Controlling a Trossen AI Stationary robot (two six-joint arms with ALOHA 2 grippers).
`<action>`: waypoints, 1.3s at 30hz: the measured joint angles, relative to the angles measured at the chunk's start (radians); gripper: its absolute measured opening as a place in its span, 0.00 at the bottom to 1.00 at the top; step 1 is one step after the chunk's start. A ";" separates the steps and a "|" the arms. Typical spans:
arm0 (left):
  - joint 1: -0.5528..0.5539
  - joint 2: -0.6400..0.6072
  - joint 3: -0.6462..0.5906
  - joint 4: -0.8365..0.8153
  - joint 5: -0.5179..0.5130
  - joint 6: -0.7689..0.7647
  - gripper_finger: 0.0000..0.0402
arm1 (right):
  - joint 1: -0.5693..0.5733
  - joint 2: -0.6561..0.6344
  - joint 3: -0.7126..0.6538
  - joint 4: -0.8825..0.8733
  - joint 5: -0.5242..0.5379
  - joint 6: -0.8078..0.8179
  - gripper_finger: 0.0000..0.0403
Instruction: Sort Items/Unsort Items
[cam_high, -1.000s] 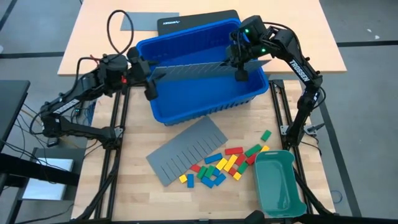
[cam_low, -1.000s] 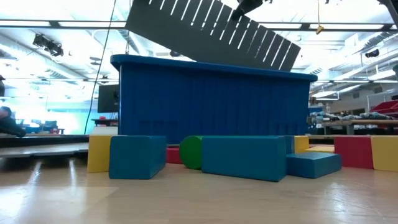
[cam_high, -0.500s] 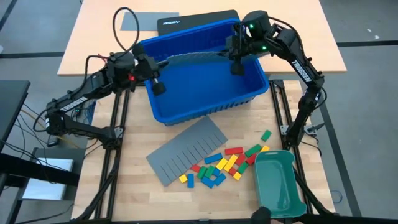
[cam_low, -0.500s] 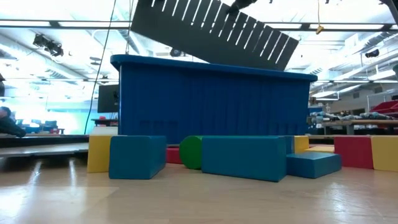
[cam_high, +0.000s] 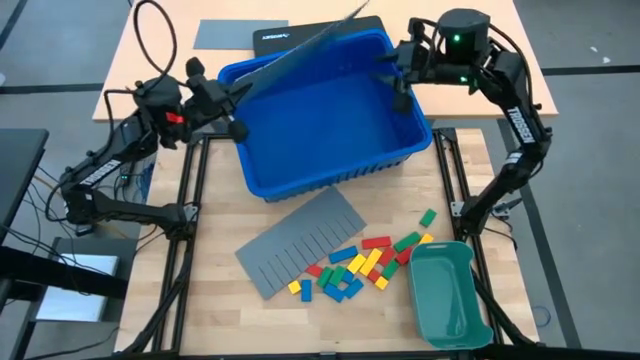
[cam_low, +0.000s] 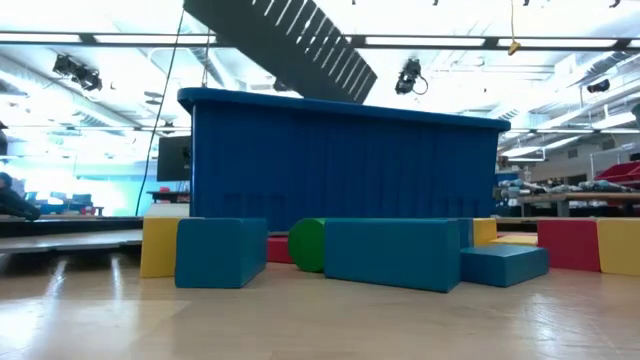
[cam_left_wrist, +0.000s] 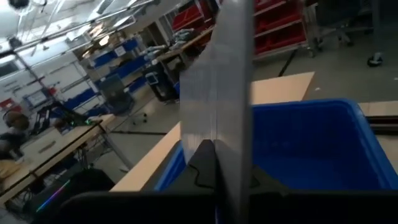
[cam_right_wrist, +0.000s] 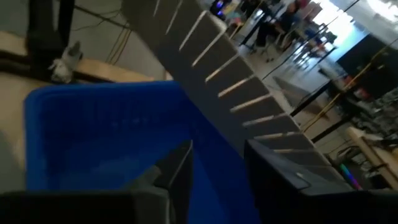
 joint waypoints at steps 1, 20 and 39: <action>0.000 -0.006 0.000 -0.004 0.018 0.013 0.01 | 0.000 -0.006 0.000 -0.012 0.000 0.000 0.40; -0.003 -0.195 -0.334 0.455 0.088 0.003 0.01 | -0.153 -0.024 -0.047 -0.105 -0.252 0.053 0.50; -0.003 -0.174 -0.829 1.092 0.196 -0.064 0.00 | -0.137 0.013 -0.114 -0.073 -0.275 0.034 0.49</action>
